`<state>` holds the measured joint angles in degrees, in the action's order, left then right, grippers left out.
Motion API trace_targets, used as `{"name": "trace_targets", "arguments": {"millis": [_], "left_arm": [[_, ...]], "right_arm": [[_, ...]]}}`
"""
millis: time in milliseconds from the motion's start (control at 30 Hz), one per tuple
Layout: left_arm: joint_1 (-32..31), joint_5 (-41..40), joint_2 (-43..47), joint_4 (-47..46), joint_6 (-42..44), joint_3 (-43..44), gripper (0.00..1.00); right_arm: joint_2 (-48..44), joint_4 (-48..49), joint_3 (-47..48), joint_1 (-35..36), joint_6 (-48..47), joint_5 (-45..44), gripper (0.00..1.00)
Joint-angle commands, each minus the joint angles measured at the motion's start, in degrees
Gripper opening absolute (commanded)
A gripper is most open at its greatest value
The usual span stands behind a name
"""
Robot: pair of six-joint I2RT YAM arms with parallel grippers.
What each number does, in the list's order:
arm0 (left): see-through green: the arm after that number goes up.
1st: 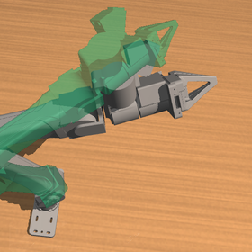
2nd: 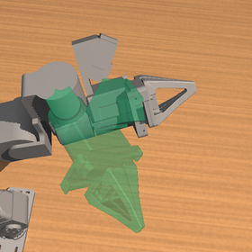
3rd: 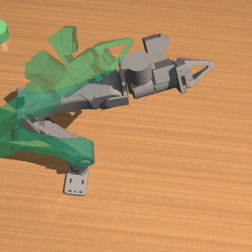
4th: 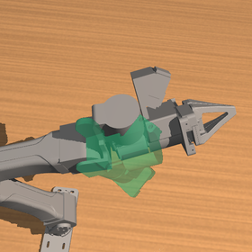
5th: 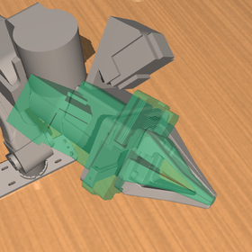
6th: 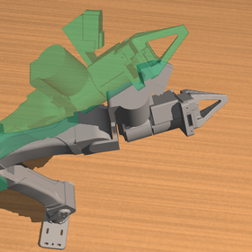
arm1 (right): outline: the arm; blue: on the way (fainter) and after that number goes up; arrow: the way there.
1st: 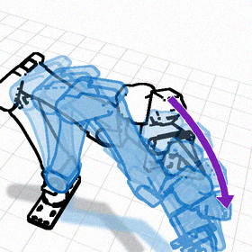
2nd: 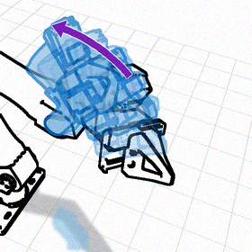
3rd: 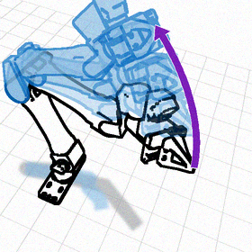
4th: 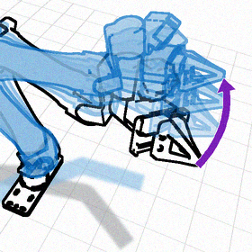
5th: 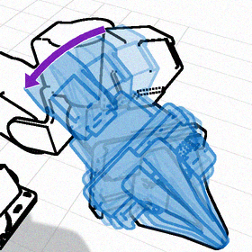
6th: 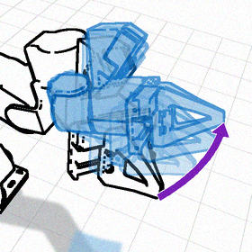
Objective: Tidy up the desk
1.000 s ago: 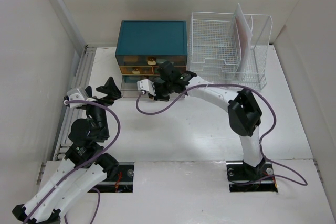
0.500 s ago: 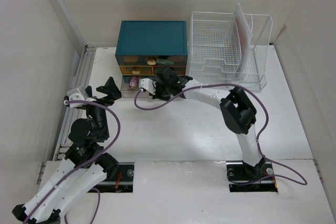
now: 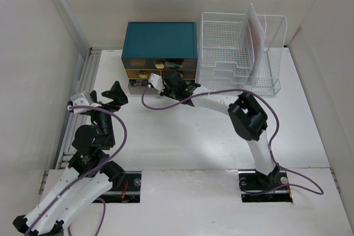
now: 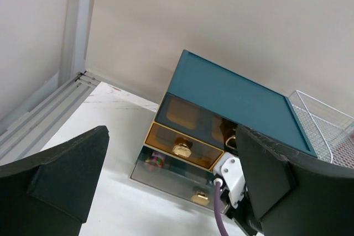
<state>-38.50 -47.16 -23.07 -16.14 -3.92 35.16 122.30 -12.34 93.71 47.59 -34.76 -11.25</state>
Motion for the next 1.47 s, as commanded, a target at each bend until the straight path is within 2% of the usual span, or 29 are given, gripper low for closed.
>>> {"name": "trace_targets", "arguments": {"millis": [0,333,533,633,767,800,833,867,900,967,1000,1033,1067,1100,1167,1300,1433], "left_arm": [[0.1,0.2,0.6,-2.8,1.2,-0.2,1.0],[0.1,0.2,0.6,-2.8,1.2,-0.2,1.0],[0.1,0.2,0.6,-3.4,1.2,-0.2,1.0],[0.1,0.2,0.6,-3.4,1.2,-0.2,1.0],[0.1,0.2,0.6,-3.4,1.2,-0.2,1.0],[0.1,0.2,0.6,-3.4,1.2,-0.2,1.0],[0.1,0.2,0.6,-3.4,1.2,-0.2,1.0],[0.1,0.2,0.6,-3.4,1.2,-0.2,1.0],[0.1,0.2,0.6,-3.4,1.2,-0.2,1.0],[0.1,0.2,0.6,-3.4,1.2,-0.2,1.0],[0.1,0.2,0.6,-3.4,1.2,-0.2,1.0],[0.1,0.2,0.6,-3.4,1.2,-0.2,1.0],[0.1,0.2,0.6,-3.4,1.2,-0.2,1.0],[0.1,0.2,0.0,-3.4,1.2,-0.2,1.0],[0.1,0.2,0.0,-3.4,1.7,-0.7,1.0],[0.1,0.2,0.0,-3.4,1.7,-0.7,1.0],[0.1,0.2,-0.5,-3.4,1.7,-0.7,1.0]], "right_arm": [[1.6,9.9,-0.5,-0.6,0.8,-11.9,0.0],[4.1,23.1,-2.5,-0.6,-3.9,-23.1,0.0],[4.1,26.0,-4.1,-0.6,-5.0,-23.8,0.0],[1.0,23.9,-6.4,0.7,-5.6,-21.4,0.0],[-6.8,12.1,-10.4,2.9,-8.3,-6.5,0.0],[-8.5,9.5,-11.0,2.9,-9.2,2.8,0.03],[-10.0,6.5,-11.6,2.9,-9.2,5.8,0.08],[-12.1,4.5,-11.6,2.9,-9.2,8.8,0.2],[-12.1,2.2,-11.6,2.9,-8.6,14.0,0.26],[-12.1,-4.5,-7.8,2.9,-5.6,16.7,0.4],[-11.0,-7.2,-5.9,2.9,-4.8,17.2,0.58],[-10.2,-10.0,-3.9,2.9,-4.2,17.8,0.63],[-9.5,-12.7,-1.1,2.9,-4.2,18.4,0.73],[-9.5,-14.3,-1.1,2.9,-1.9,18.4,1.0],[-10.9,-13.6,-1.9,2.9,0.6,16.9,1.0],[-18.3,-5.3,-11.2,2.9,2.1,15.9,1.0],[-24.9,-4.4,-14.8,2.9,2.7,14.1,1.0]]}}
